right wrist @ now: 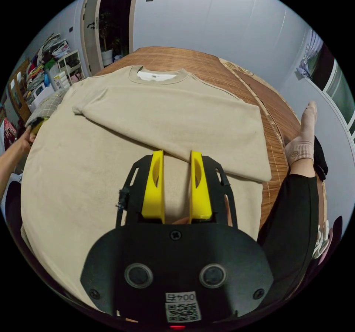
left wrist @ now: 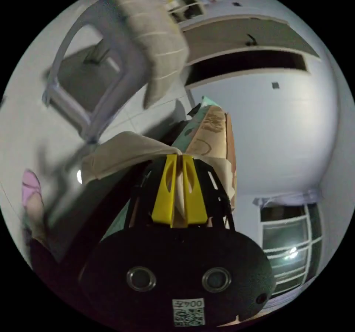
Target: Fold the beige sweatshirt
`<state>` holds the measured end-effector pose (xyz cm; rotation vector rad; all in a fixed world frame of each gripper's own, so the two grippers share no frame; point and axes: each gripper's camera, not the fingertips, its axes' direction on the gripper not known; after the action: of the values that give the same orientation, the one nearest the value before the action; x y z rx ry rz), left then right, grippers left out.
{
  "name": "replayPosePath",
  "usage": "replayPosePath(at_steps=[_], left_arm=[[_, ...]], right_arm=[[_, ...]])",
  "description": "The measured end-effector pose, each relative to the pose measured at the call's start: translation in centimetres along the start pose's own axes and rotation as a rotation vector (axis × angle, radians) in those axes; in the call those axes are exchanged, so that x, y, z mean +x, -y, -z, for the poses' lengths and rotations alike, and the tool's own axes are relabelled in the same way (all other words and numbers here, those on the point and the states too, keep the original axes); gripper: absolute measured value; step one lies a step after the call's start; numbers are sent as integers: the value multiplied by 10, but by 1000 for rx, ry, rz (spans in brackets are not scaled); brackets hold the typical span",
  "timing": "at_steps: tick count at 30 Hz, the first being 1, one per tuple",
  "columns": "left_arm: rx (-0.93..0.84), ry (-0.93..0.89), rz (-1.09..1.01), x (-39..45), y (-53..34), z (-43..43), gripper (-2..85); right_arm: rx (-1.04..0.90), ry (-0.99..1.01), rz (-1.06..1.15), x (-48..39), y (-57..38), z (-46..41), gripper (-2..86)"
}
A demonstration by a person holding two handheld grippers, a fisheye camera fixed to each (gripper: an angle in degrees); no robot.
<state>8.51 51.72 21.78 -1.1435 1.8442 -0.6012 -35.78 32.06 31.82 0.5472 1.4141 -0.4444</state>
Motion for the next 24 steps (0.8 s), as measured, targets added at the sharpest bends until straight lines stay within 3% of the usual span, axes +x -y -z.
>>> replayPosePath(at_steps=[4,8,10,12,15,19,24], left_arm=[[70,88,-437,145,-53,13,30],[131,196,-1218,330,-220,0,38],[73,220,-1538,374,-312,-25,47],[-107,267,-1832,396,-418,-71,74],[-223,352,-1916,388,-499,-114,106],[-321,395,-1834,368,-544,-140,118],[-353,515,-1492,324,-543,-176,123]], right_arm=[[2,0,0,1,3,-2,112],[4,9,-4,4,6,-4,112],[5,17,-8,6,7,-5,112],[7,32,-14,10,9,-6,112],[11,52,-22,16,11,-7,111],[16,74,-36,25,14,-8,110],[16,73,-38,32,19,-11,108]])
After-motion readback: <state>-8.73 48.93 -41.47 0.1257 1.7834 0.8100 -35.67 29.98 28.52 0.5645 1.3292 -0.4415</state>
